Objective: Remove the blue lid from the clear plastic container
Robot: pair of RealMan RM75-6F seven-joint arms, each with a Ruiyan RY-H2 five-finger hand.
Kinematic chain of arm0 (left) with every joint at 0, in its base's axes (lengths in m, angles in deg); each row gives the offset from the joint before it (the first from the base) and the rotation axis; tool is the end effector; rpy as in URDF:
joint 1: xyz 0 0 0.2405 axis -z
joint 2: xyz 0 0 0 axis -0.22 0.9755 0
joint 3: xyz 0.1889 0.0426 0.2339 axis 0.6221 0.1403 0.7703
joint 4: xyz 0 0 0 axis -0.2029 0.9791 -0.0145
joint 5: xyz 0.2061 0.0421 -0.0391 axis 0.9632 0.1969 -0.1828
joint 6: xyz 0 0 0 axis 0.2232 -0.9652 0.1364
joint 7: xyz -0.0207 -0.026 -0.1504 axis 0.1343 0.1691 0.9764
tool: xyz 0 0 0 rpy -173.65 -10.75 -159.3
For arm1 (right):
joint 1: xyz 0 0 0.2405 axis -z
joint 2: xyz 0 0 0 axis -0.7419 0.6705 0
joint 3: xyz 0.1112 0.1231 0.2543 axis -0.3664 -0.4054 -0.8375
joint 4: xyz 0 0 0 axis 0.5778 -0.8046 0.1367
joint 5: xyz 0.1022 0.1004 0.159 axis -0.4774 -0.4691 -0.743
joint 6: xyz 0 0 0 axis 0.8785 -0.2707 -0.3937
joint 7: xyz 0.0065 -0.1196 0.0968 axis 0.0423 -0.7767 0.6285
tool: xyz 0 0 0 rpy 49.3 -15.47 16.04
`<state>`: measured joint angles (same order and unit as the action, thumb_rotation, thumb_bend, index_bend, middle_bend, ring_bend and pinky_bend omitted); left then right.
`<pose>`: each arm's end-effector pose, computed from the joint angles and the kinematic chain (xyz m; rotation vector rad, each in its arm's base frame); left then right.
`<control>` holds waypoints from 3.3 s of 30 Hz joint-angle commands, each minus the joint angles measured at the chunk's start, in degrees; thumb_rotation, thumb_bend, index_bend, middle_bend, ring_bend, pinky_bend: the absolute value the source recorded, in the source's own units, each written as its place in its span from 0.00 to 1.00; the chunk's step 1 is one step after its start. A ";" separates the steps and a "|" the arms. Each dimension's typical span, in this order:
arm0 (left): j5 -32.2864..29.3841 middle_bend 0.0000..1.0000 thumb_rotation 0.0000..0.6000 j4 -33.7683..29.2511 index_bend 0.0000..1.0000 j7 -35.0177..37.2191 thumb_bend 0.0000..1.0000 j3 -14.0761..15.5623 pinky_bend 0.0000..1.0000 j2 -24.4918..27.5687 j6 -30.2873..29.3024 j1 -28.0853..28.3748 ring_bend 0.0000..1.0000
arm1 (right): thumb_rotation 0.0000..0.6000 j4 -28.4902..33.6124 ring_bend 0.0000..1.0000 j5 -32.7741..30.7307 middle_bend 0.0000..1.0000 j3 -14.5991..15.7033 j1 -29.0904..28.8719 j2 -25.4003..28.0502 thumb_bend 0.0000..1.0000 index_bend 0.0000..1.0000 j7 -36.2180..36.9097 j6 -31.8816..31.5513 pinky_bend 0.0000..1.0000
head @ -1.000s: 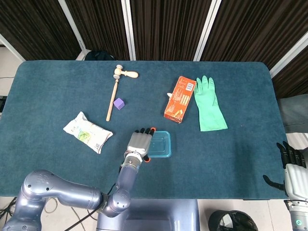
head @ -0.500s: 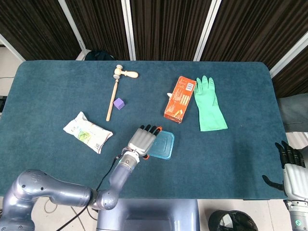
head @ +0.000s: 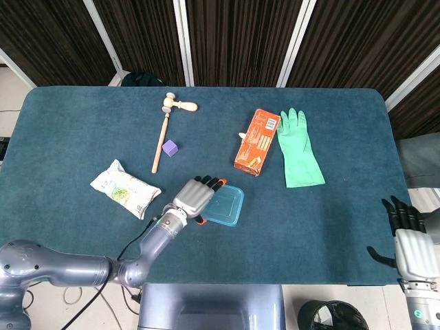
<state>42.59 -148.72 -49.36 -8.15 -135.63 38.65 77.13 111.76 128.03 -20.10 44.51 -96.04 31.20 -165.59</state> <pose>-0.0569 0.3934 -0.0937 -2.1397 -0.8884 -0.7399 -0.3358 -0.1928 0.1730 1.3081 -0.9780 0.8559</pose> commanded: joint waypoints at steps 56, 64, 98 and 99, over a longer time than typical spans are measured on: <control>-2.48 0.24 1.00 1.80 0.08 7.38 0.30 2.28 0.31 2.25 6.38 4.94 0.15 | 1.00 -6.35 0.00 -15.56 0.00 -7.77 -18.46 -40.68 0.23 0.00 -22.16 6.93 0.00; -3.15 0.24 1.00 3.10 0.08 8.15 0.30 2.43 0.31 2.49 8.13 5.95 0.15 | 1.00 -7.86 0.00 -16.44 0.00 -7.69 -19.10 -43.24 0.24 0.00 -22.17 6.29 0.00; 0.14 0.24 1.00 7.92 0.09 12.94 0.30 3.15 0.31 -1.23 8.77 5.98 0.15 | 1.00 -9.84 0.00 -17.27 0.00 -8.14 -21.34 -46.52 0.23 0.00 -22.41 5.57 0.00; 0.32 0.24 1.00 7.96 0.09 13.09 0.30 3.05 0.31 -1.32 8.73 5.93 0.15 | 1.00 -9.84 0.00 -17.33 0.00 -8.08 -21.35 -46.61 0.23 0.00 -22.46 5.57 0.00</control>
<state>42.80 -140.81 -36.38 -5.03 -136.86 47.43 83.13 101.92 110.71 -28.20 23.16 -142.65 8.75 -160.02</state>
